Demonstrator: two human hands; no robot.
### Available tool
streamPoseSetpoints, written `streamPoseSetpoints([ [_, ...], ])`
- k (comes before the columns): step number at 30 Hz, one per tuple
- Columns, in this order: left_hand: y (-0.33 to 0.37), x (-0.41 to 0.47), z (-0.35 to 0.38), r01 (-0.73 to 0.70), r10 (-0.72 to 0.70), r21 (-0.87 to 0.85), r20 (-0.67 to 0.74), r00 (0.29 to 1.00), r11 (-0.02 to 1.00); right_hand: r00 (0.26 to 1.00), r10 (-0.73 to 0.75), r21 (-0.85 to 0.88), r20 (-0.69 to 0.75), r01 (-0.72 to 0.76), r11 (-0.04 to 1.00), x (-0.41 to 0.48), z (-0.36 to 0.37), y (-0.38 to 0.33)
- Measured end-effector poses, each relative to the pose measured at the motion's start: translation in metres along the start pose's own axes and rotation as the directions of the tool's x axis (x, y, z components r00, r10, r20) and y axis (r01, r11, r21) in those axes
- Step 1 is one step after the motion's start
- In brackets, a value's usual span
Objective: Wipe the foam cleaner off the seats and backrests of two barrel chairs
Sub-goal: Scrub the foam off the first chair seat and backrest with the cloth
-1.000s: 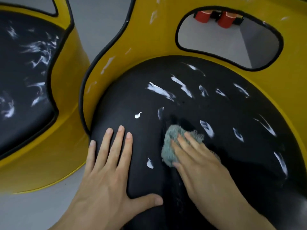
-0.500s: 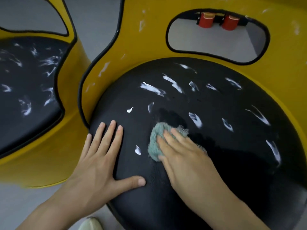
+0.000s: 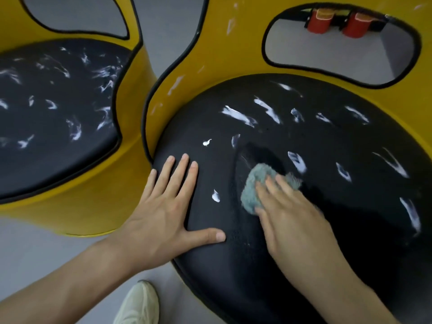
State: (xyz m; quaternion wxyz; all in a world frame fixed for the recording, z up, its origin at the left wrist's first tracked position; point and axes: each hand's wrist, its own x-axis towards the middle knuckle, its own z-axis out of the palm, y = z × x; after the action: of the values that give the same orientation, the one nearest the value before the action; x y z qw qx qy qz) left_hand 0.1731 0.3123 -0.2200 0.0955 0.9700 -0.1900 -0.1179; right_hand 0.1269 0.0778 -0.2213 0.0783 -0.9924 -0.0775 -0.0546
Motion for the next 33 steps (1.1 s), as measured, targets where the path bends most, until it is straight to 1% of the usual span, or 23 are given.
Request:
streamPoseSetpoints([
  [2,0.001,0.0,-0.001,0.001,-0.001,-0.002,0.003,1.0,1.0,0.998,-0.055,0.043,0.013,0.055,0.998,-0.028,-0.004,-0.006],
  [5,0.001,-0.002,-0.001,0.002,-0.002,-0.011,0.011,1.0,1.0,0.99,-0.144,0.021,-0.003,0.145,0.989,-0.002,0.008,0.002],
  [7,0.001,-0.001,0.0,0.004,-0.004,-0.031,-0.009,1.0,1.0,0.992,-0.126,-0.007,-0.017,0.126,0.992,0.034,0.012,0.007],
  [9,0.0,-0.002,0.002,-0.002,0.001,-0.047,-0.03,1.0,0.999,0.997,-0.075,-0.024,0.02,0.075,0.997,0.057,0.011,0.012],
  [10,-0.001,-0.002,0.003,-0.007,0.005,-0.055,-0.04,0.999,0.998,0.998,-0.053,-0.024,0.033,0.053,0.998,0.055,0.011,0.015],
  [12,-0.002,-0.001,0.005,-0.019,0.015,-0.071,-0.055,0.998,0.997,1.0,-0.023,-0.034,0.008,0.024,0.999,0.028,0.008,0.011],
  [13,-0.002,-0.001,0.006,-0.021,0.016,-0.079,-0.058,0.998,0.997,1.0,-0.03,-0.029,-0.002,0.03,0.999,0.008,0.008,0.006],
  [15,-0.002,0.0,0.007,-0.016,0.011,-0.078,-0.06,0.998,0.997,0.996,-0.088,0.012,0.016,0.087,0.996,-0.023,0.004,-0.007],
  [17,-0.002,0.0,0.006,-0.017,0.011,-0.084,-0.063,0.998,0.996,0.99,-0.141,-0.022,0.011,0.141,0.99,-0.014,0.01,-0.001],
  [18,-0.002,0.0,0.006,-0.016,0.01,-0.089,-0.066,0.998,0.996,0.99,-0.139,-0.031,0.01,0.139,0.99,0.002,0.012,0.002],
  [22,-0.003,0.0,0.009,-0.021,0.01,-0.11,-0.094,0.995,0.994,0.997,-0.005,-0.031,0.074,0.008,0.999,0.069,0.011,0.011],
  [23,-0.004,0.001,0.009,-0.023,0.012,-0.11,-0.102,0.995,0.994,0.998,0.015,-0.044,0.055,-0.013,0.999,0.071,0.011,0.013],
  [24,-0.004,0.001,0.01,-0.029,0.018,-0.104,-0.105,0.994,0.994,1.0,0.022,-0.061,0.005,-0.022,0.998,0.064,0.011,0.013],
  [25,-0.005,0.001,0.011,-0.032,0.022,-0.1,-0.106,0.994,0.994,0.999,0.014,-0.06,-0.041,-0.016,0.998,0.048,0.01,0.008],
  [26,-0.005,0.001,0.011,-0.033,0.021,-0.1,-0.11,0.994,0.994,0.998,0.001,-0.036,-0.055,-0.003,0.999,0.027,0.01,-0.001],
  [29,-0.004,0.001,0.012,-0.031,0.019,-0.103,-0.112,0.994,0.994,0.998,-0.068,0.029,-0.006,0.068,0.997,-0.02,0.012,-0.019],
  [31,-0.003,0.002,0.011,-0.026,0.014,-0.11,-0.112,0.994,0.994,0.996,-0.091,-0.022,-0.01,0.091,0.996,0.0,0.018,-0.01],
  [33,-0.002,0.001,0.01,-0.014,0.005,-0.103,-0.09,0.996,0.995,0.999,-0.039,-0.054,0.012,0.04,0.998,0.043,0.018,-0.002],
])
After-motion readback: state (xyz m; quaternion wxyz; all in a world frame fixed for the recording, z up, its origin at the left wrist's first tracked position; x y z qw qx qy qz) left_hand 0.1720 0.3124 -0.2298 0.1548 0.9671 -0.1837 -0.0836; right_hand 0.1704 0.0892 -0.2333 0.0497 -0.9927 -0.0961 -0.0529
